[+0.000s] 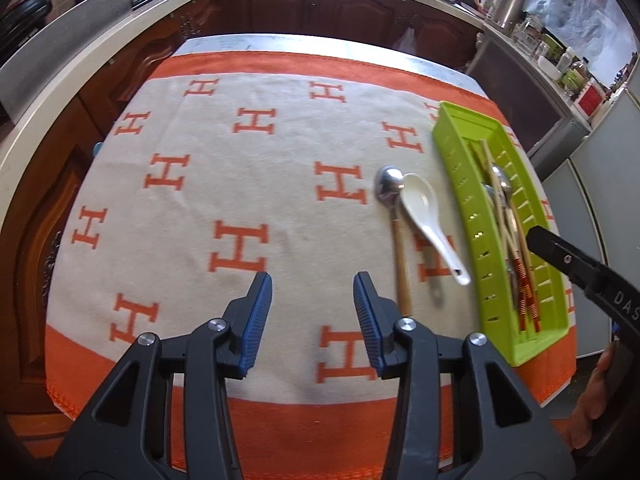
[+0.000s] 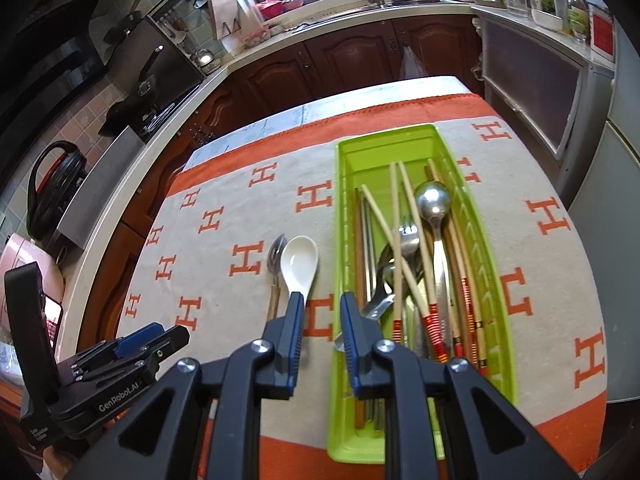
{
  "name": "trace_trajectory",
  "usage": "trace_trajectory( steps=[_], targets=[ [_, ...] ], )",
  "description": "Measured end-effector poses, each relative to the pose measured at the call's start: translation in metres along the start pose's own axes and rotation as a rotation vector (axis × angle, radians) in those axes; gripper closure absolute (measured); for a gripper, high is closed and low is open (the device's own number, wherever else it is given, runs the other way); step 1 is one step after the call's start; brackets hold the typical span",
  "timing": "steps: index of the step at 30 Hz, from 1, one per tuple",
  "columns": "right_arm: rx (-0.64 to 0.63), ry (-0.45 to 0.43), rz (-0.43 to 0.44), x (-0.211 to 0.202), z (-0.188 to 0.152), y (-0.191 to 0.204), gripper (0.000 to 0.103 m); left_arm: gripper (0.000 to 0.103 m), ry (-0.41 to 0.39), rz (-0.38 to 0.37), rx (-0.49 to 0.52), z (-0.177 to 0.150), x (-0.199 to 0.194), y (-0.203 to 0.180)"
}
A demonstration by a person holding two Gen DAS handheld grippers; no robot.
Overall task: Organize utensils
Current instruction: 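Move the open right tool to the wooden-handled steel spoon on the blanket, then close the right tool on the steel spoon and lift it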
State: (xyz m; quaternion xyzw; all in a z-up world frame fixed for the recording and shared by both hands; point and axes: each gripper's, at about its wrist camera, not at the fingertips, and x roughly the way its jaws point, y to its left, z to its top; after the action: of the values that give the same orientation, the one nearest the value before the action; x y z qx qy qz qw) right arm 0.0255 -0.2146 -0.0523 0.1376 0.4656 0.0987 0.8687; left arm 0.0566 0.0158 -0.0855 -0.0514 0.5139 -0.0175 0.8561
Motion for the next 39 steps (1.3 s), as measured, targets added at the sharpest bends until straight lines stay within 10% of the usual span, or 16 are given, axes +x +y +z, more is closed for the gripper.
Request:
trace_trajectory(
  steps=[39],
  targets=[
    [-0.118, 0.198, -0.013, 0.119, 0.008, 0.055, 0.085, 0.063, 0.028, 0.041, -0.088, 0.007, 0.051, 0.063]
  ],
)
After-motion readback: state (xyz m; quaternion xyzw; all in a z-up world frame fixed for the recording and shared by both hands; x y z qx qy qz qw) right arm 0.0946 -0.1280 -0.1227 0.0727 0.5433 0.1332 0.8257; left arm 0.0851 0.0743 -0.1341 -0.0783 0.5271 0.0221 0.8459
